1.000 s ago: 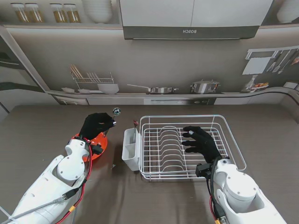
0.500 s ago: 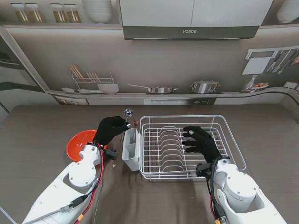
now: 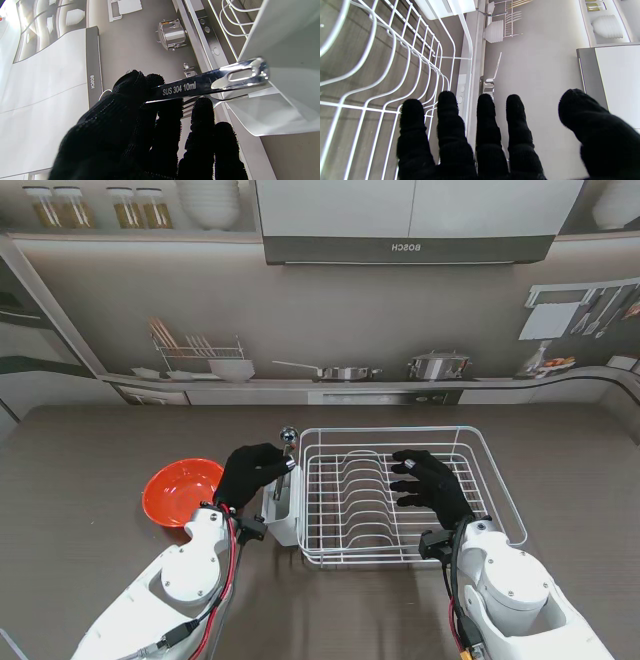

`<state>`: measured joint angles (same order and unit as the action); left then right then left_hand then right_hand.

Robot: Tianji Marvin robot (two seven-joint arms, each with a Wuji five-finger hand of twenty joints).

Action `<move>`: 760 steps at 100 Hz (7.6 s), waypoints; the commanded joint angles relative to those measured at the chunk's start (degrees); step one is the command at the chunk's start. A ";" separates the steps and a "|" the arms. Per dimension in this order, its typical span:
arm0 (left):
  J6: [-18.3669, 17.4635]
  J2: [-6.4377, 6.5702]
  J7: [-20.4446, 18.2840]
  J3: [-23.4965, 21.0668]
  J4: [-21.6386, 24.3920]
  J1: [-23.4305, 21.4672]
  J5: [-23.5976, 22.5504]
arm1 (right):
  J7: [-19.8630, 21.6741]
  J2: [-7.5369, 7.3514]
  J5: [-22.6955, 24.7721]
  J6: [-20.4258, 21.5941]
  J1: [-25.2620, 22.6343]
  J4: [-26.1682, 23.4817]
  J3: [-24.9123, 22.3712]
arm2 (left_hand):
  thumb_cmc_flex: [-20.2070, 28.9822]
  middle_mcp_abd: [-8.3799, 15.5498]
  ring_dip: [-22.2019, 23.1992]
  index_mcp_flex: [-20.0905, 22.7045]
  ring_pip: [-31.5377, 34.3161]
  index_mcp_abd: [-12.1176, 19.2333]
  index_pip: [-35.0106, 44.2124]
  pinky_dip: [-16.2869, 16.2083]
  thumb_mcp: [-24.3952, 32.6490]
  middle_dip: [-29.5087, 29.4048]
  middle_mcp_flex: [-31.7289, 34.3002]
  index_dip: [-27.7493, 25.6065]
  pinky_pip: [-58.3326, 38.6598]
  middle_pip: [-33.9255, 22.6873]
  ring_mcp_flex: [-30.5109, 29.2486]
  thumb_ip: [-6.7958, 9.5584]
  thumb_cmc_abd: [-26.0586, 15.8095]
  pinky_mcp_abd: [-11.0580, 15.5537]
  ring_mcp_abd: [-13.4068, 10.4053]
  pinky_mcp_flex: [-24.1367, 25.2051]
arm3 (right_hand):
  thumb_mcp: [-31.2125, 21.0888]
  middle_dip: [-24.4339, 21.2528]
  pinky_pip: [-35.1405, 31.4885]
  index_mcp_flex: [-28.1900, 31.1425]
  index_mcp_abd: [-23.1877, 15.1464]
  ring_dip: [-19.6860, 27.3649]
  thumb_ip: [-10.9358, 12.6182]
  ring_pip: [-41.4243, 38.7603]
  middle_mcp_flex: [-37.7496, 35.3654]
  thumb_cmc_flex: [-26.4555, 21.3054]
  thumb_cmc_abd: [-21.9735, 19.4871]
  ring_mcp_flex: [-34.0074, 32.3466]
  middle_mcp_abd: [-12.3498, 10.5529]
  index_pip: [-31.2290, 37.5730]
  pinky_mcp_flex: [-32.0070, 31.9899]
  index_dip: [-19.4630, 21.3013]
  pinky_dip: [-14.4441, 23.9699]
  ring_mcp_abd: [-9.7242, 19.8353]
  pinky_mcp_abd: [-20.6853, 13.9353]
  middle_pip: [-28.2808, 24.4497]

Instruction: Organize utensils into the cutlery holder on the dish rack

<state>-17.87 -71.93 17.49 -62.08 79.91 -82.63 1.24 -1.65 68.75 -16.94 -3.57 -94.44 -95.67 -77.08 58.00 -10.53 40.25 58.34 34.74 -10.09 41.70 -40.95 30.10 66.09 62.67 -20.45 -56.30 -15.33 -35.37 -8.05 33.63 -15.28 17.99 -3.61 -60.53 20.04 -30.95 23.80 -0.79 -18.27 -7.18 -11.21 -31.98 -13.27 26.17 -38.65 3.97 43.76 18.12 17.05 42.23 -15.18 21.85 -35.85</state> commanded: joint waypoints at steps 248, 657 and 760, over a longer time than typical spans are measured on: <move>4.59 -0.04 0.96 0.42 0.50 -4.90 -5.13 | 0.66 0.24 -0.35 0.25 -0.73 -0.79 -0.19 | 2.07 0.36 -1.27 -2.62 -5.09 3.30 -6.68 -1.40 -3.86 -11.58 -10.42 0.04 9.78 -1.20 8.52 0.23 1.74 3.54 -2.51 5.55 | 1.13 -0.06 -0.09 0.83 -0.43 -0.48 0.77 -0.51 -0.71 1.39 -1.13 -1.81 0.29 -0.62 0.34 -1.26 -0.26 -0.34 1.30 0.47; 4.82 5.86 -11.59 -11.08 18.35 -13.96 -17.18 | -0.14 0.02 4.36 2.17 0.73 0.97 1.21 | -8.61 -2.79 -22.06 -22.62 -30.71 -3.44 -35.73 7.60 -25.65 -52.70 -32.43 4.68 48.37 12.30 21.17 6.67 -15.92 5.43 -4.62 5.90 | 0.95 0.12 0.16 0.07 -2.45 -0.04 0.37 0.57 4.02 -0.73 5.22 1.57 -3.00 -0.43 -0.81 -1.08 -0.14 1.67 0.01 0.32; 1.85 5.57 -10.96 -9.61 17.07 -14.02 -15.12 | 2.11 -1.26 10.08 2.76 -1.26 -0.88 -0.35 | -11.21 -3.14 -21.55 -24.26 -29.95 -4.59 -35.17 8.89 -16.64 -50.85 -31.77 1.79 48.10 11.57 20.52 6.00 -13.19 4.72 -4.19 5.58 | 0.83 0.27 0.45 -2.13 -4.10 0.16 0.23 0.38 5.69 -1.75 10.12 3.27 -4.88 0.37 -1.32 -0.78 0.57 2.92 -1.26 -0.03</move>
<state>-16.23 -66.10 7.56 -71.76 96.76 -96.50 -14.12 -0.19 67.41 -6.88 -0.72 -95.16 -95.94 -77.42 48.09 -14.22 18.95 33.79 5.13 -16.08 6.42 -32.84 14.07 14.82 31.50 -18.34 -9.61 -3.59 -15.05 -2.31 20.24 -11.89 14.74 1.12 -60.59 20.03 -30.95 23.04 -2.99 -18.26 -7.18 -11.00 -27.68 -14.86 34.81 -36.42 1.21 43.38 16.93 17.05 42.20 -14.33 21.87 -35.50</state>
